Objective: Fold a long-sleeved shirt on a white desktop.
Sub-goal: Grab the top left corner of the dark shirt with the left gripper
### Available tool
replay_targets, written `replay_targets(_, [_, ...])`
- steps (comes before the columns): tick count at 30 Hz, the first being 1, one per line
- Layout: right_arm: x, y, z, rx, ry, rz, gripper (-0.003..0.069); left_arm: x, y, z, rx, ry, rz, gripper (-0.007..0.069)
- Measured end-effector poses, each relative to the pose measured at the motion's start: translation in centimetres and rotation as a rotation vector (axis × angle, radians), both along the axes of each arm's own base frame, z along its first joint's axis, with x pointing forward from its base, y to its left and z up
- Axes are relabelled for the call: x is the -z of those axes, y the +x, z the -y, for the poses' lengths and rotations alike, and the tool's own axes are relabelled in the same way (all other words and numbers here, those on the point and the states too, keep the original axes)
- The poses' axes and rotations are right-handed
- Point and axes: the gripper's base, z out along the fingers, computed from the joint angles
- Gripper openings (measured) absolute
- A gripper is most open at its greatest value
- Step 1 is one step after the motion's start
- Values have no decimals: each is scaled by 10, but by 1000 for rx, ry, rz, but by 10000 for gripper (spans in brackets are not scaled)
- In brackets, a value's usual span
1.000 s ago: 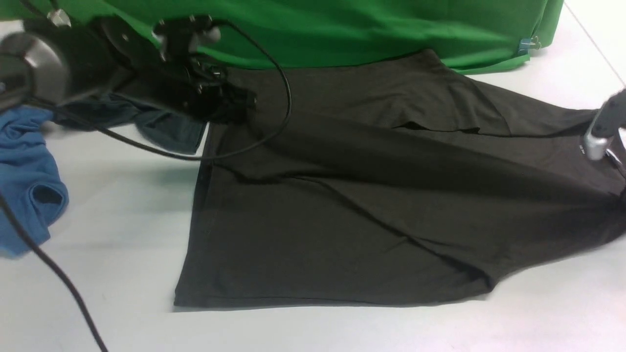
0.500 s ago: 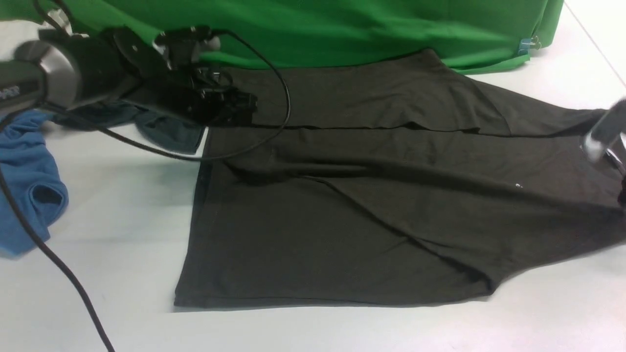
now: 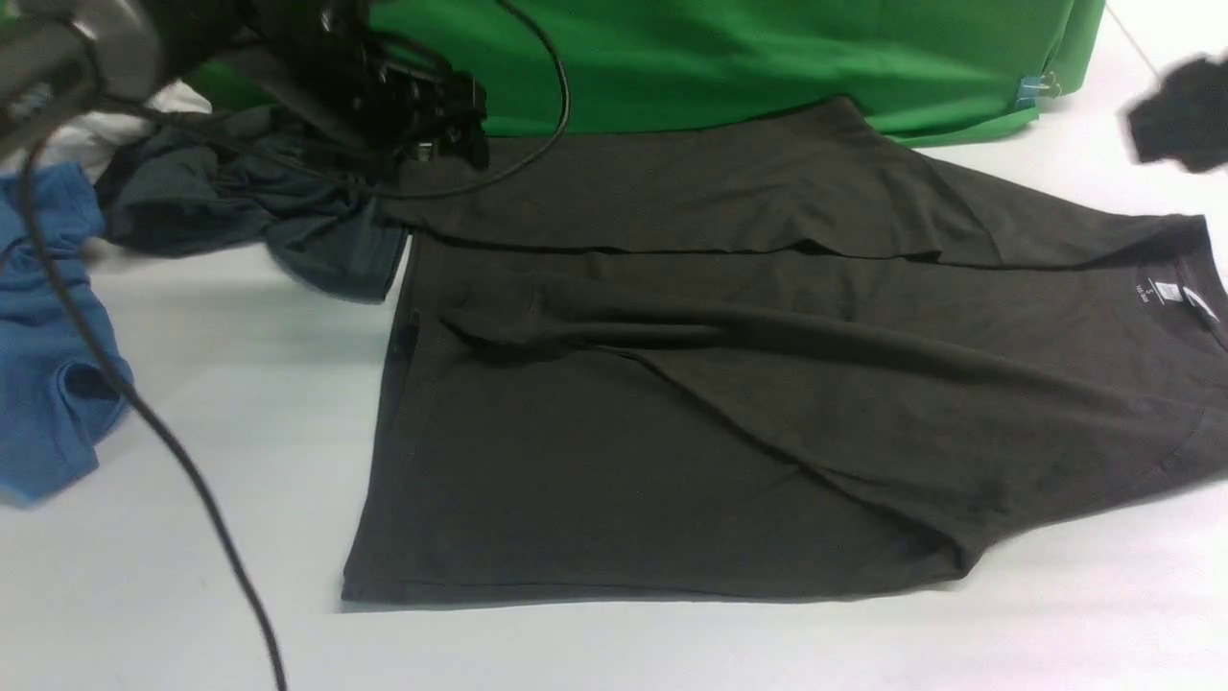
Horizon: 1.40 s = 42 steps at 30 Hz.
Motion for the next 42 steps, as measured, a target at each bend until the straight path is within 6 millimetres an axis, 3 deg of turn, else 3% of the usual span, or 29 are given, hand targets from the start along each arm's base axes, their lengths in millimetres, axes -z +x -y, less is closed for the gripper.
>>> replay_targets(7, [4, -14, -58, -165, 18, -44, 395, 46, 26, -26, -135, -65, -27, 677])
replay_targets(11, [4, -17, -72, -216, 16, -36, 395, 55, 35, -29, -170, -99, 27, 655])
replay_targets(23, [5, -19, -75, -227, 12, -44, 395, 67, 45, -29, -207, -133, 87, 489])
replay_targets(38, [5, -19, -75, -232, 7, -46, 395, 77, 49, -48, -307, -157, 92, 474])
replay_targets(40, [5, -19, -75, -232, 7, -46, 395, 80, 51, -47, -311, -176, 103, 465])
replay_targets(42, [5, -19, -75, -235, 3, -48, 395, 82, 54, -45, -294, -202, 128, 402])
